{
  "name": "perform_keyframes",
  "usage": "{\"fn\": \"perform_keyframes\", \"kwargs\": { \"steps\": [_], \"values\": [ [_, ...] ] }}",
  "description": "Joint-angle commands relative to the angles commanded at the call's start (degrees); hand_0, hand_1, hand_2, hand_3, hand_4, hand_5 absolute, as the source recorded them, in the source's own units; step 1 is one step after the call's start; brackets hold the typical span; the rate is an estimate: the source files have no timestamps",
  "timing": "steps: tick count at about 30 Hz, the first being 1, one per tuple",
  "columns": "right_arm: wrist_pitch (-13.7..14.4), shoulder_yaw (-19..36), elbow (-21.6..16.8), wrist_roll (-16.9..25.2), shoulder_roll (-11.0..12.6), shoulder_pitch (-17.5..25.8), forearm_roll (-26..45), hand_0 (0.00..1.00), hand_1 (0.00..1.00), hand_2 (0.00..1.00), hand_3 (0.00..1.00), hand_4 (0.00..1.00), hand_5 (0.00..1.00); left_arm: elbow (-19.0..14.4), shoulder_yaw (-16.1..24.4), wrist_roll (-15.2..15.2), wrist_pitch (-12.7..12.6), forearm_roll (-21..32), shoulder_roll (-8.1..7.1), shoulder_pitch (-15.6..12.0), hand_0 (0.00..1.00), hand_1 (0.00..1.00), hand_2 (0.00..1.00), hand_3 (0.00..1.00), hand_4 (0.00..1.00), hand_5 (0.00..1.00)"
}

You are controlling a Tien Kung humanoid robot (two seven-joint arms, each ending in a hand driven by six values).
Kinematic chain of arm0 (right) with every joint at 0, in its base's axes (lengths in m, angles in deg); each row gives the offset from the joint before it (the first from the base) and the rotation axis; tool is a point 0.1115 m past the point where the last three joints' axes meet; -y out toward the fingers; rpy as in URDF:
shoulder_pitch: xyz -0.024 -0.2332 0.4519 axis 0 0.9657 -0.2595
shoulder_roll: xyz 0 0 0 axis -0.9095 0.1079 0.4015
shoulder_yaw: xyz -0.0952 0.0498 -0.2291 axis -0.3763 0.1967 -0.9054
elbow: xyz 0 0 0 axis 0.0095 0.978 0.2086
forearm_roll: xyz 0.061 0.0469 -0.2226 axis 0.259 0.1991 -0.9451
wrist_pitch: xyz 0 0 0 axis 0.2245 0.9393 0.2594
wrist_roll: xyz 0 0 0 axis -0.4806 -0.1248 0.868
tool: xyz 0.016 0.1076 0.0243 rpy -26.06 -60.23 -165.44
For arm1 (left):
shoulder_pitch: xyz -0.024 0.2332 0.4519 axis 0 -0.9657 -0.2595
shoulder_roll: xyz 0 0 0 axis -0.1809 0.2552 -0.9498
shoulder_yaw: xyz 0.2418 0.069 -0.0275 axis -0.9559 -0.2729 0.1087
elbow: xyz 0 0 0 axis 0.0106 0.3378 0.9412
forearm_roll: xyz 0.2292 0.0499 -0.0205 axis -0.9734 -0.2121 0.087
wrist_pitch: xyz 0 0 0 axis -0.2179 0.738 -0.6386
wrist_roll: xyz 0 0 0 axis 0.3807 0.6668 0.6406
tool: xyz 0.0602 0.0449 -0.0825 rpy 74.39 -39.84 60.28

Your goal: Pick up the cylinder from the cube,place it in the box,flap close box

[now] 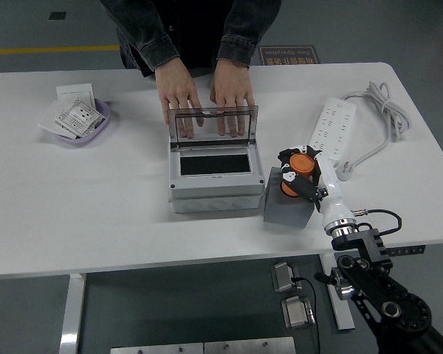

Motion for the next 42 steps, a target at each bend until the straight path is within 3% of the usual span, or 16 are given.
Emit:
{"fn": "perform_keyframes", "kwargs": {
  "steps": [9,16,17,22,23,31,42],
  "values": [
    [1.33,-0.47,-1.63,-2.71,2.81,-3.18,-4.91,0.564,0.518,0.479,0.312,0.137,0.002,0.00,0.23,-0.04,-0.11,-0.25,-0.01,0.00,0.636,0.696,0.673,0.708,0.782,0.514],
    [3.06,-6.65,-2.23,-9.00,4.54,-9.00,-13.75,0.558,0.508,0.478,0.310,0.137,0.002,0.00,1.03,0.07,-0.23,-0.94,-0.13,-0.11,0.636,0.696,0.673,0.709,0.782,0.519],
    [3.03,-7.96,-1.97,-10.25,4.56,-10.19,-15.41,0.350,0.365,0.462,0.303,0.111,0.002,0.00,1.20,0.10,-0.25,-1.07,-0.17,-0.14,0.636,0.696,0.673,0.709,0.782,0.522],
    [1.78,-13.90,1.14,-15.85,3.46,-15.80,-23.21,0.350,0.365,0.462,0.303,0.111,0.002,0.00,2.06,0.36,-0.27,-1.87,-0.48,-0.24,0.636,0.696,0.673,0.709,0.782,0.522],
    [1.44,-15.13,2.08,-16.82,3.04,-16.96,-24.73,0.120,0.202,0.424,0.298,0.101,0.002,0.00,2.16,0.39,-0.27,-1.98,-0.54,-0.23,0.637,0.696,0.674,0.709,0.782,0.523],
    [-0.70,-22.33,8.53,-20.19,0.17,-23.27,-32.94,0.082,0.179,0.423,0.295,0.114,0.002,0.00,2.69,0.70,-0.27,-2.59,-0.75,-0.18,0.639,0.697,0.674,0.709,0.782,0.523],
    [-1.87,-27.37,13.88,-19.60,-1.18,-28.36,-32.81,0.077,0.175,0.425,0.297,0.122,0.002,0.00,2.92,0.83,-0.18,-3.21,-0.81,0.07,0.639,0.697,0.674,0.708,0.782,0.524]
  ]
}}
